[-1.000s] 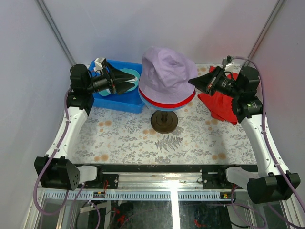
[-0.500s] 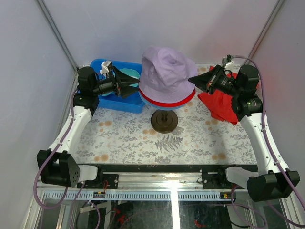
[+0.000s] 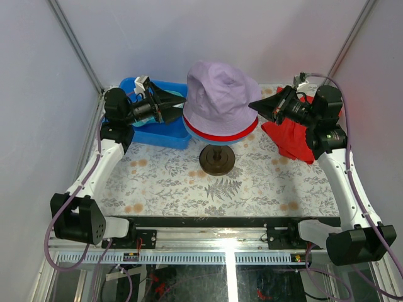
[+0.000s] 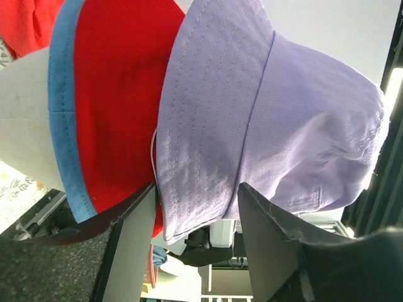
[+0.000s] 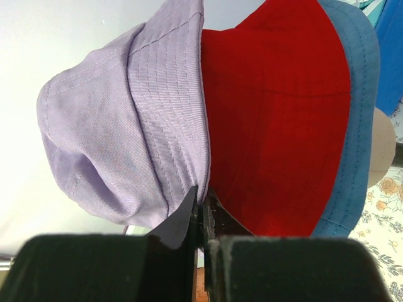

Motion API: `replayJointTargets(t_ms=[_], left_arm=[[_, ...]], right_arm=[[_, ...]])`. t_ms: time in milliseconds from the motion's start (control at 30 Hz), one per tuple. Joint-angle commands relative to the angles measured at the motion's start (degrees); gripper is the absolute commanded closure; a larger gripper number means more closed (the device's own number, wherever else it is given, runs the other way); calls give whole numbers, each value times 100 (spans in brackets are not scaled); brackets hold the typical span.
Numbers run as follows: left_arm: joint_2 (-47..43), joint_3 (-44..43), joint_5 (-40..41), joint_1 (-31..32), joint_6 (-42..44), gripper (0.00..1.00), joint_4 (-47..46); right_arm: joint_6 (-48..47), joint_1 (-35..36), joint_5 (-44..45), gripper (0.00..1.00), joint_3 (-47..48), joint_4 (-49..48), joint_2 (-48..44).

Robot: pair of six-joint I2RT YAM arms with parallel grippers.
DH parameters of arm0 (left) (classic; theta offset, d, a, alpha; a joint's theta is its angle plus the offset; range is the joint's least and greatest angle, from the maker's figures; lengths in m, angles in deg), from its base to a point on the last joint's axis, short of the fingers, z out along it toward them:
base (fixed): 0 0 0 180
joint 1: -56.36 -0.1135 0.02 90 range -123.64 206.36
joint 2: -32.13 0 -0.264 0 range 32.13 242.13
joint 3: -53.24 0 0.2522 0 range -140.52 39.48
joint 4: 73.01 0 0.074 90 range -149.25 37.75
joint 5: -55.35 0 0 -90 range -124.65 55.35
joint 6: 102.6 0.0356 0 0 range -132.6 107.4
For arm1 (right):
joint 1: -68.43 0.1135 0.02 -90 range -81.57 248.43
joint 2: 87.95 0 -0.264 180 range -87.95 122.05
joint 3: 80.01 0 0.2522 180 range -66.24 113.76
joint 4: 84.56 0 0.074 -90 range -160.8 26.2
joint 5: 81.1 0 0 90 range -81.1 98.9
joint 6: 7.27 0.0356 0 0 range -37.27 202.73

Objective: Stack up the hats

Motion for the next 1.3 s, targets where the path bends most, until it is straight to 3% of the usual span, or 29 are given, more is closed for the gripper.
replayJointTargets(t_ms=[0,167,333,700,767,833,900,1100,1200,1267], left_arm=[[67,112,182,115,-153,50,-644],[30,537,382,200,-257,80,-924],[18,603,476,184,-95,100,-743],[526,151,-41,-96,413,100,-438],[652,-74,-94,-98,411,100,-411],[749,-315,-169,-96,417,100,-356],[852,-542,-280,-93,420,100,-311],[1102,-1013,-525,-98,499,100,-102],[1252,-1222,-634,-94,575,100,57],[1365,-1347,-690,-97,615,100,161]], right_arm=[[79,-18,28,100,187,-92,11],[75,-13,38,100,95,-49,-37],[62,-13,88,100,-49,-23,-102],[-367,-53,131,99,-209,326,-132],[-566,-48,153,84,-46,507,-113],[-858,-55,260,61,132,801,-113],[-1318,-128,550,50,364,1327,-141],[-2362,-829,1286,44,742,2186,-241],[-2316,-1064,1018,45,757,1743,-103],[-1770,-1074,507,47,553,834,-1]])
